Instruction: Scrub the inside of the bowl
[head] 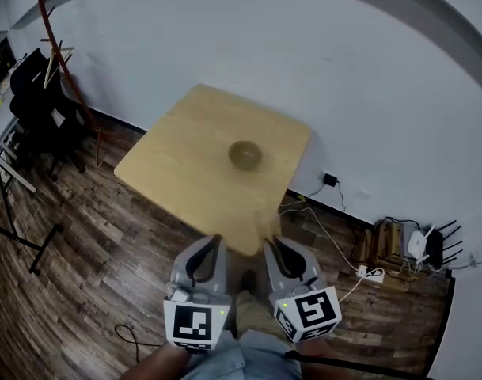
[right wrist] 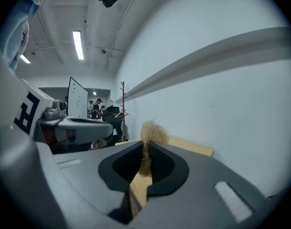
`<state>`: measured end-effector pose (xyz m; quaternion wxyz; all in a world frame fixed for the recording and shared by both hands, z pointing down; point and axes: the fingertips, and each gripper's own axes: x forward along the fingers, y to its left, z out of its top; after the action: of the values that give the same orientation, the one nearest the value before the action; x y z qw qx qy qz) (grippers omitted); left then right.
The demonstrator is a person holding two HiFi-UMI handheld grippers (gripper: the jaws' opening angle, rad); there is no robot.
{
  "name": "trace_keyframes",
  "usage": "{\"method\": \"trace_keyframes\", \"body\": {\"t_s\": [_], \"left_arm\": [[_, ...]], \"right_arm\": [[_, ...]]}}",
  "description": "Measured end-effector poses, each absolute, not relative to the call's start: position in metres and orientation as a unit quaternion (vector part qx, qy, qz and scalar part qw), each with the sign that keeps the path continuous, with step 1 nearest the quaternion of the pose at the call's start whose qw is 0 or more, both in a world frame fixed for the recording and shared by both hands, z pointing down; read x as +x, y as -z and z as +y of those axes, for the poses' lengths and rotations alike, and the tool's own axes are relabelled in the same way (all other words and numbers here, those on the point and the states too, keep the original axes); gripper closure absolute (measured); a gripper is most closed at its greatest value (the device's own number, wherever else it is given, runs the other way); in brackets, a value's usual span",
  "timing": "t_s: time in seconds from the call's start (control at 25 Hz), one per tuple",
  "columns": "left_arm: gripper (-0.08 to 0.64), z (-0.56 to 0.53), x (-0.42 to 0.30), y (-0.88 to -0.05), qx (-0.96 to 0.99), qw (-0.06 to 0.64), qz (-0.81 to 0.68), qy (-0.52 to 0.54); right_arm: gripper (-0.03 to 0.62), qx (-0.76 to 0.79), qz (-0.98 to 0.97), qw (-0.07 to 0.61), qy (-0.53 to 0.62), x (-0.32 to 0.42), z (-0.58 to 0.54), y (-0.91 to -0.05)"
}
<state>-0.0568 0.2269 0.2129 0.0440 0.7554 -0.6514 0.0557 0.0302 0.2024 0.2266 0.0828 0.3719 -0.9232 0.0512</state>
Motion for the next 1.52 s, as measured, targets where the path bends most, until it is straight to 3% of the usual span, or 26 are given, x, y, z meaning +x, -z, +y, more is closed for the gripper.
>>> {"method": "trace_keyframes", "body": {"t_s": [0.44, 0.8, 1.32, 1.52], "left_arm": [[0.539, 0.111, -0.073, -0.238, 0.741, 0.08, -0.661, -0.091], [0.539, 0.04, -0.069, -0.231, 0.736, 0.066, -0.664, -0.114], [0.538, -0.003, -0.084, -0.22, 0.74, 0.043, -0.658, -0.134], [0.538, -0.022, -0.098, -0.238, 0.742, 0.074, -0.653, -0.132]], "right_arm": [[0.565, 0.367, -0.92, 0.105, -0.09, 0.029, 0.084, -0.255], [0.565, 0.355, -0.926, 0.087, -0.092, 0.032, 0.005, -0.246], [0.565, 0.346, -0.931, 0.07, -0.098, 0.012, -0.033, -0.236], [0.565, 0.352, -0.926, 0.086, -0.108, 0.0, -0.041, -0.25]]}}
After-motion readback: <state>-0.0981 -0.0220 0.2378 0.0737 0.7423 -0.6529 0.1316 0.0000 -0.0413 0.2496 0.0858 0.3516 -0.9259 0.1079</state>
